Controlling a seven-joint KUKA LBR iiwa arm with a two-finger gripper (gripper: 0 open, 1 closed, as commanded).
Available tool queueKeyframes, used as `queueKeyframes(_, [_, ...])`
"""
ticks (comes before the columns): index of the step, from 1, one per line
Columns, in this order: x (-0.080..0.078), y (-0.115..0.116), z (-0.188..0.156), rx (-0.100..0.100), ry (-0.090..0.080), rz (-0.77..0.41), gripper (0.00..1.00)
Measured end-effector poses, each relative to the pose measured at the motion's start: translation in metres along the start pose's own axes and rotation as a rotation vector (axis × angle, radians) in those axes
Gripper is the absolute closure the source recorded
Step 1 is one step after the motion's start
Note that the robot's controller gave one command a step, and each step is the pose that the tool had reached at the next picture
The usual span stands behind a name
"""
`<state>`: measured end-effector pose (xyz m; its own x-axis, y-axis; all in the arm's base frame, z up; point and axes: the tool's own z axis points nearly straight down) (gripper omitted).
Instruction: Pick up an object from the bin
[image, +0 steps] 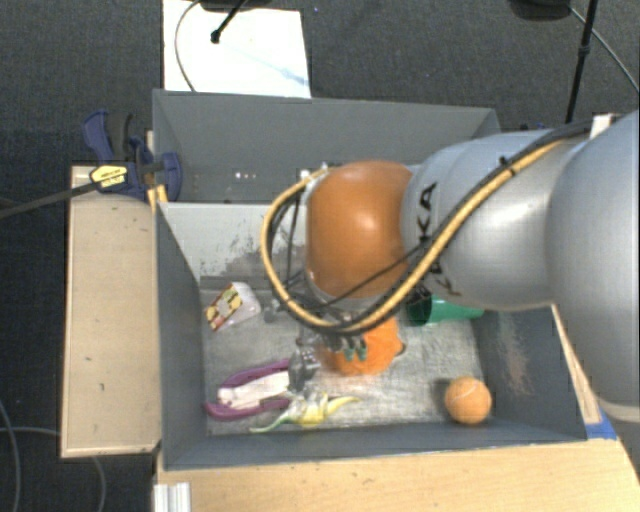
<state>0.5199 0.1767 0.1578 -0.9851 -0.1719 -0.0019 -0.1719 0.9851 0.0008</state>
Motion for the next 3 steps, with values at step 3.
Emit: queueKeyframes(3, [0.0334,0.0190,0.0855,0.003,0.001,0.035,1.00])
